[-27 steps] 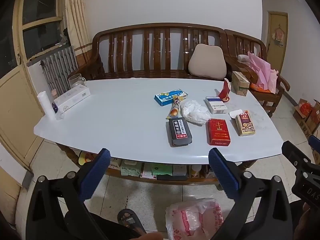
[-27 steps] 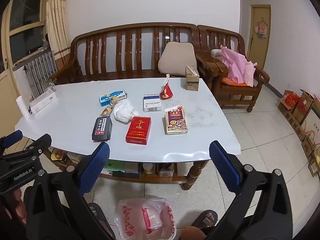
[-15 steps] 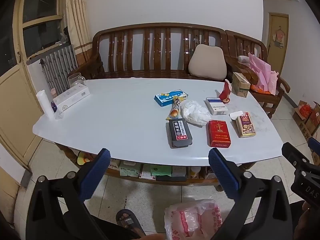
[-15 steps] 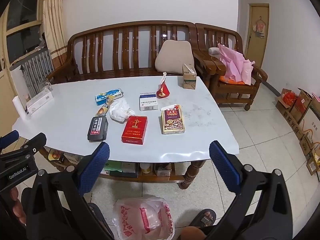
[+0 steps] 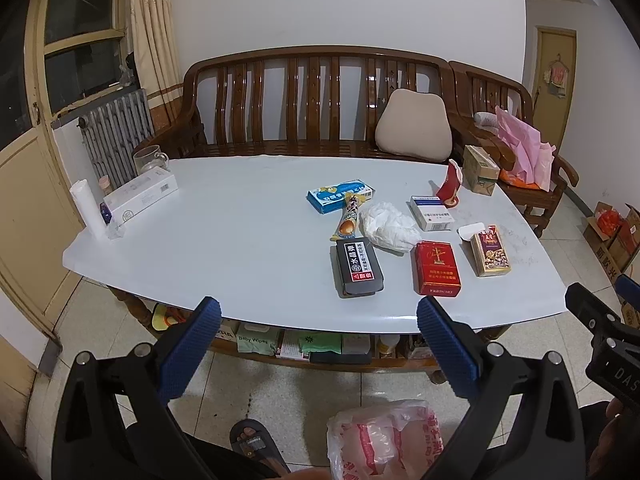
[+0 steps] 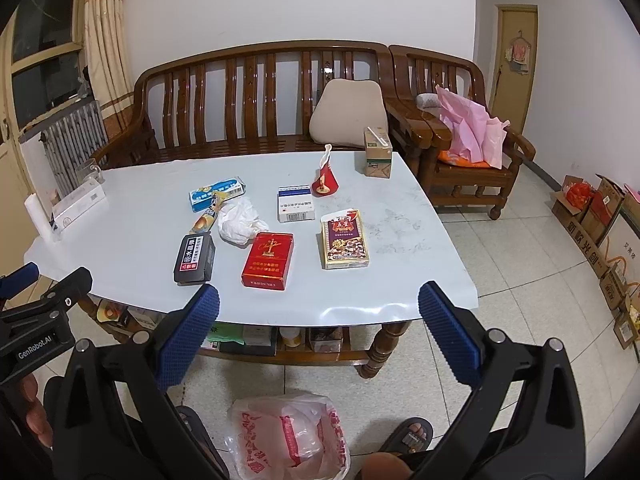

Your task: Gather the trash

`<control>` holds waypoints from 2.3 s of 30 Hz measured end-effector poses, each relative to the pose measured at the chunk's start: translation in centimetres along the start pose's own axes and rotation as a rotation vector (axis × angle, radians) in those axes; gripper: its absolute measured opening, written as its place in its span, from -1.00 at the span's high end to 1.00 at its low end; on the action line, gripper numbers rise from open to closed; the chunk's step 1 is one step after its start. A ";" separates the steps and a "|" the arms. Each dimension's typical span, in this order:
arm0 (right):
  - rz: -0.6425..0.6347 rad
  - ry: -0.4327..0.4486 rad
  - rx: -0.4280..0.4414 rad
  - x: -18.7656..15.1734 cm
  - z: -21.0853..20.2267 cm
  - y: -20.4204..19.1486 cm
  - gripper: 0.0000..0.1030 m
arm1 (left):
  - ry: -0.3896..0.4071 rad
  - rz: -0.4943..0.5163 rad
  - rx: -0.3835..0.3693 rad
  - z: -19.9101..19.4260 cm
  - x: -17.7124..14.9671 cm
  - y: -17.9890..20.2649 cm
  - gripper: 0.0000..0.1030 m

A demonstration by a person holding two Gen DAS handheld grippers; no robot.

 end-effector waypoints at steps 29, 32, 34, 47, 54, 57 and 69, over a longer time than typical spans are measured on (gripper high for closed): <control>0.004 -0.005 0.008 0.0 -0.1 0.1 -0.90 | 0.001 0.002 -0.009 0.1 -0.1 0.5 -0.87; 0.005 -0.002 0.007 0.0 -0.1 0.1 -0.90 | 0.001 0.003 -0.009 0.1 0.0 0.5 -0.87; 0.005 -0.003 0.009 0.0 -0.1 0.2 -0.90 | 0.001 0.003 -0.009 0.1 -0.1 0.5 -0.87; 0.006 -0.003 0.004 0.1 -0.4 0.5 -0.90 | -0.002 0.002 -0.009 0.0 -0.1 0.7 -0.87; 0.006 -0.002 0.004 0.1 -0.4 0.4 -0.90 | -0.001 0.000 -0.013 -0.1 -0.1 0.7 -0.87; 0.006 -0.002 0.005 0.1 -0.6 0.5 -0.90 | -0.002 0.001 -0.013 0.0 -0.1 0.7 -0.87; 0.006 -0.021 0.000 0.0 0.2 1.2 -0.90 | -0.019 0.008 -0.018 1.3 -0.3 1.3 -0.87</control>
Point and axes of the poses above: each gripper's, at about its wrist camera, not at the fingertips, and z roughly the way its jaws point, y to its right, x to its top, the point moved 10 cm from there along z, roughly the way its jaws point, and after that the axes turned 2 degrees about y, right-handed, at the moved point
